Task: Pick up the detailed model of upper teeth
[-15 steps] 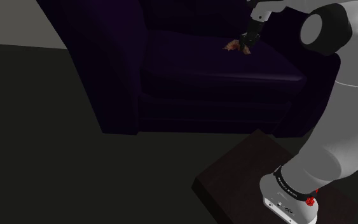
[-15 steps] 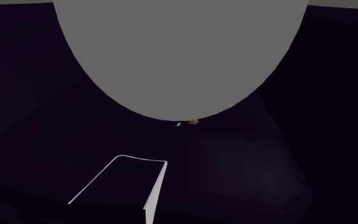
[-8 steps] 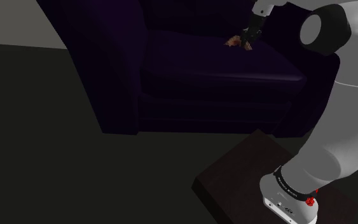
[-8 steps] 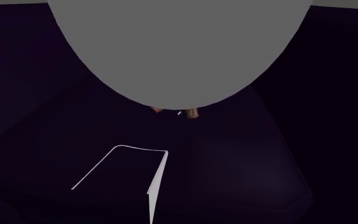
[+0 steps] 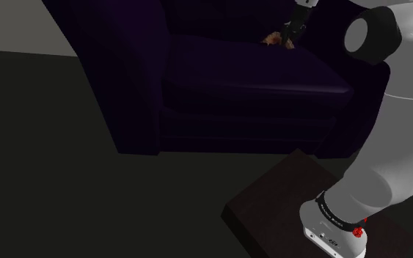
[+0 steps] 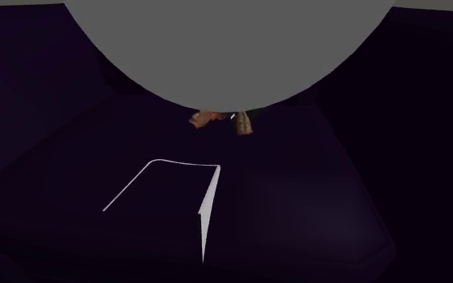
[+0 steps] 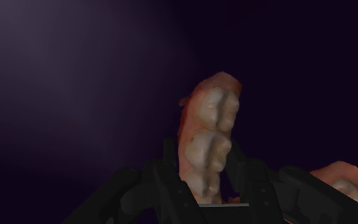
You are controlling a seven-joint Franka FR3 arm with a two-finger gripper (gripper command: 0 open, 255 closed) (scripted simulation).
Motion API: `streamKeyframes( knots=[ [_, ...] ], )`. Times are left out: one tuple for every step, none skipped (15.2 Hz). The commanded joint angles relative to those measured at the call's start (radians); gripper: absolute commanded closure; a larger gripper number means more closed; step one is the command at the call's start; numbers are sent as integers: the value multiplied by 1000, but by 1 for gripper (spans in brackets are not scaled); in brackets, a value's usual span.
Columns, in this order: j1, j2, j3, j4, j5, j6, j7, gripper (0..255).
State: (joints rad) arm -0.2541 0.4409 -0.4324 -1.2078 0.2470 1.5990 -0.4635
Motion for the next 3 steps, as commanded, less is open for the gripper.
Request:
streamKeyframes(
  knots=[
    [-6,6,0,38,2,-32,2,255],
    [-7,6,0,41,2,-35,3,255],
    [-7,6,0,41,2,-35,3,255]
  ],
)
